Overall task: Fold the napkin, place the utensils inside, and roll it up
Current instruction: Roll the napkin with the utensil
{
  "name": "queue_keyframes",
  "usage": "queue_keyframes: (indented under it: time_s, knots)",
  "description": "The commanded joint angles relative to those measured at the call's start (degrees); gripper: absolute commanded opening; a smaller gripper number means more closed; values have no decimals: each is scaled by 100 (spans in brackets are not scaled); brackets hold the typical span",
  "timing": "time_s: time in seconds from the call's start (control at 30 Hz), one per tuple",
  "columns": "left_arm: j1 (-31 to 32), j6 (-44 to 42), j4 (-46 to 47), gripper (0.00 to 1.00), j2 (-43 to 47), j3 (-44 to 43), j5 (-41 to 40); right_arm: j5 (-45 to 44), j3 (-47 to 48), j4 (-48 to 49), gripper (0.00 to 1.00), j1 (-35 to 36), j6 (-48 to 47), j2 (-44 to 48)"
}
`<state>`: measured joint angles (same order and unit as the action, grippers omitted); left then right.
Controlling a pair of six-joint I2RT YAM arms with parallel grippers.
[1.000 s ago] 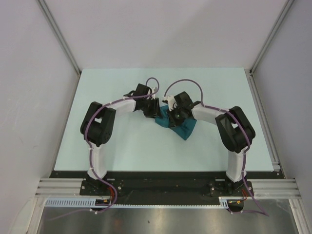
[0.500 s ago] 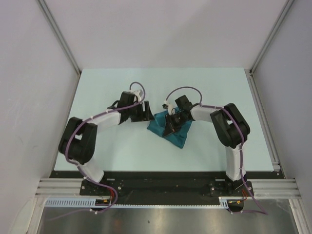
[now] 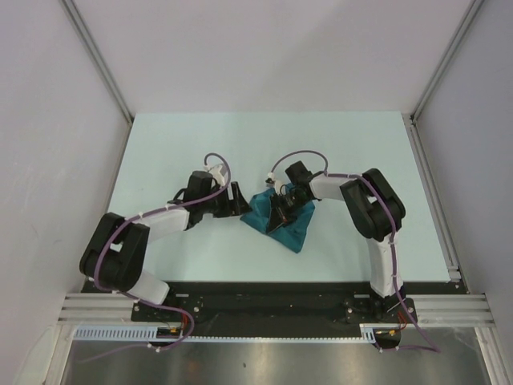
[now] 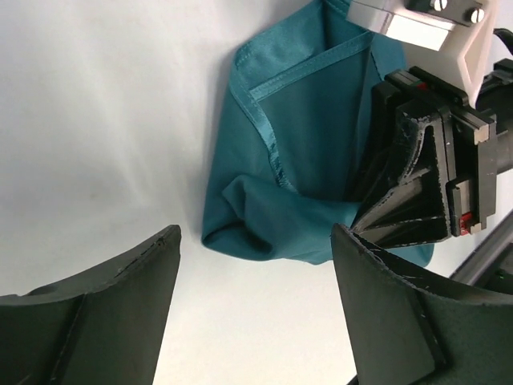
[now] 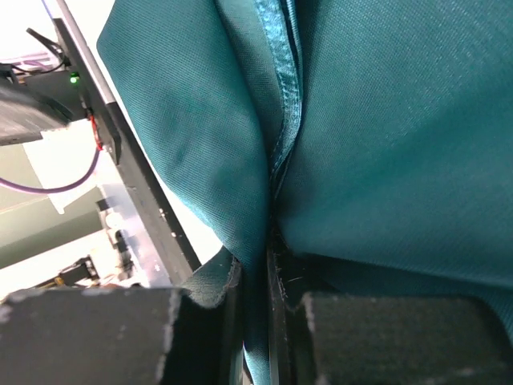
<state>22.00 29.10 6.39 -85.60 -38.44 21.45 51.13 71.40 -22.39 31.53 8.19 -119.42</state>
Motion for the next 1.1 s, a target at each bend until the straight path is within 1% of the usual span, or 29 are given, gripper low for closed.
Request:
queue_keyframes:
  time_s: [0.0,0.13,0.23,0.27,0.33,0.37,0.43,0.47,0.5,0.53,0.57,0.63,0.67,0.77,0.8,0.87,0.9,0.93,0.97,1.0,1.03,1.07]
  knots:
    - [50,254,801,79,-254,135,456,28,120,-433,4,108,130,-354]
    - [120,263,1144,76,-552,47,684,55,252,-494,4,90,140,-468]
    - [199,237,1215,70,-851,-41,711,125,340,-512,4,73,157,-539]
    - [200,236,1206,62,-922,-76,737,125,366,-538,4,73,140,-548]
    - [208,219,1163,51,-1037,-146,746,151,375,-538,4,55,148,-557]
    - [208,210,1145,40,-1098,-155,755,160,384,-538,5,46,157,-548]
    - [217,157,1058,29,-1125,-182,764,108,393,-556,7,3,192,-443]
    - [217,140,1005,17,-1169,-199,755,99,427,-599,10,-6,192,-390]
    - [217,96,874,11,-1178,-226,729,81,471,-634,14,-24,192,-346]
    - [226,78,794,3,-1204,-287,703,20,507,-687,20,-50,166,-206]
    - [217,69,715,0,-1248,-331,676,-33,620,-844,31,-68,148,-127]
    - [217,34,504,0,-1301,-480,632,-225,752,-1012,41,-94,43,155]
    - [217,34,425,0,-1353,-533,615,-314,918,-1222,51,-103,25,260]
    - [226,26,-5,0,-1459,-840,588,-718,1025,-1408,63,-59,-115,769]
    - [226,17,-276,0,-1494,-989,553,-832,999,-1408,65,-33,-150,910]
    - [226,-62,-576,0,-1573,-1157,404,-1454,894,-1286,69,176,-299,1393]
    - [226,-89,-891,0,-1652,-1244,377,-2101,641,-1189,70,300,-378,1586]
    - [226,-115,-999,0,-1696,-1376,360,-2464,482,-901,71,440,-483,1771]
    - [226,-133,-1069,0,-1723,-1421,360,-2903,280,-698,71,781,-476,2129]
    - [226,-133,-1166,0,-1758,-1491,360,-3690,61,-444,72,950,-511,2298]
    - [226,-142,-1201,0,-1802,-1526,377,-3994,-489,150,72,1143,-589,2465]
    - [226,-168,-1298,0,-1828,-1553,386,-4380,-730,417,73,1319,-668,2754]
